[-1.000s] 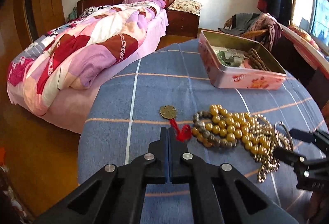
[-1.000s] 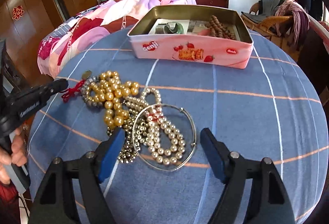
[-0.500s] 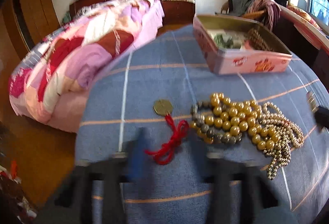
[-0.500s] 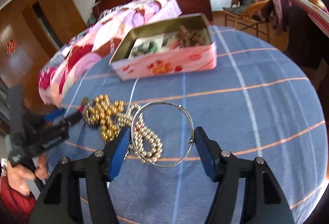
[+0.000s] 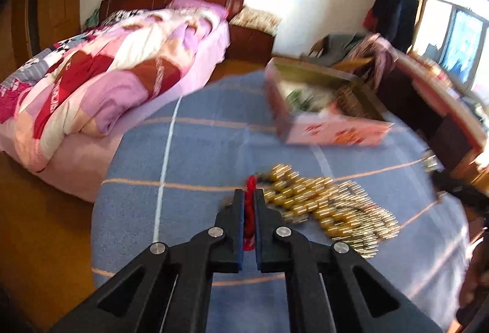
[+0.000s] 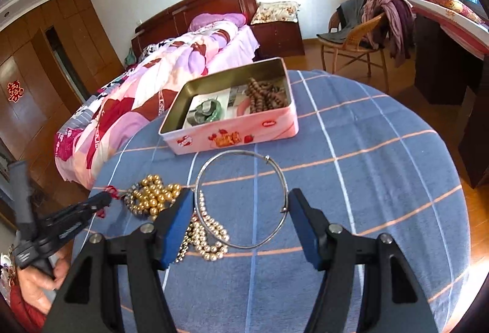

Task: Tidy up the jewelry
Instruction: 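Close the left tool on the red string with the coin, then carry the red string into the tin with the left tool while the right tool drops the silver bangle in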

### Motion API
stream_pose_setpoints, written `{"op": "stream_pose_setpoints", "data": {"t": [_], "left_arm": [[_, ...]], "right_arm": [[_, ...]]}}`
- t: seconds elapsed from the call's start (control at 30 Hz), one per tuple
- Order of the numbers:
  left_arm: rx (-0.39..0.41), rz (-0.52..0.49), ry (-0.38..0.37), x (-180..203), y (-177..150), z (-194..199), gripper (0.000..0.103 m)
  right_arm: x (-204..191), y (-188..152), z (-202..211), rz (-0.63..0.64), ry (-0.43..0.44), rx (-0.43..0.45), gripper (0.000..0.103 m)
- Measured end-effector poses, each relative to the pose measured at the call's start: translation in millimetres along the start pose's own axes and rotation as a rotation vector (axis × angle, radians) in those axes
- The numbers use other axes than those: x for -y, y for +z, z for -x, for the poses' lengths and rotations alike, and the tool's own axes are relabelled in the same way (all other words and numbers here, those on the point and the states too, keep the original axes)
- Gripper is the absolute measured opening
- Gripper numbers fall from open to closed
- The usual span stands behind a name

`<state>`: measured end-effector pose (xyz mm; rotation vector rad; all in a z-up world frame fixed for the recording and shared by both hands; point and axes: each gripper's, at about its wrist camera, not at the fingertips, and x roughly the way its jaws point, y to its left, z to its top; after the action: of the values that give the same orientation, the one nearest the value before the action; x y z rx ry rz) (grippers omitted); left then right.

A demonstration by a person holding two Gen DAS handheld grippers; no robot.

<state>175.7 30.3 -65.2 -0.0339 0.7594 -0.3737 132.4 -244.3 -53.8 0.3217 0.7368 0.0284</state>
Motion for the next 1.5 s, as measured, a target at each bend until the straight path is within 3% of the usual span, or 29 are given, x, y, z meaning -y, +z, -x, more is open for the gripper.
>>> {"op": "stream_pose_setpoints", "data": {"t": [0.1, 0.23, 0.57, 1.03, 1.23, 1.5], "left_arm": [[0.053, 0.018, -0.075, 6.4, 9.0, 19.7, 0.004], [0.106, -0.002, -0.116, 20.8, 19.4, 35.1, 0.004], [0.124, -0.063, -0.188, 57.8, 29.7, 22.8, 0.004], [0.239, -0.070, -0.199, 82.9, 98.5, -34.5, 0.004], [0.250, -0.034, -0.188, 78.3, 113.3, -69.1, 0.004], [0.189, 0.006, -0.160, 69.8, 111.3, -105.7, 0.004]], "right_arm": [[4.0, 1.5, 1.3, -0.021, 0.001, 0.013, 0.067], [4.7, 2.2, 2.3, -0.025, -0.002, 0.034, 0.067], [5.1, 10.8, -9.1, 0.008, -0.050, 0.054, 0.067], [9.0, 84.7, -51.5, 0.000, -0.062, 0.165, 0.067], [5.7, 100.5, -89.1, 0.011, -0.076, 0.150, 0.067], [2.1, 100.0, -131.4, 0.042, -0.089, 0.082, 0.067]]}}
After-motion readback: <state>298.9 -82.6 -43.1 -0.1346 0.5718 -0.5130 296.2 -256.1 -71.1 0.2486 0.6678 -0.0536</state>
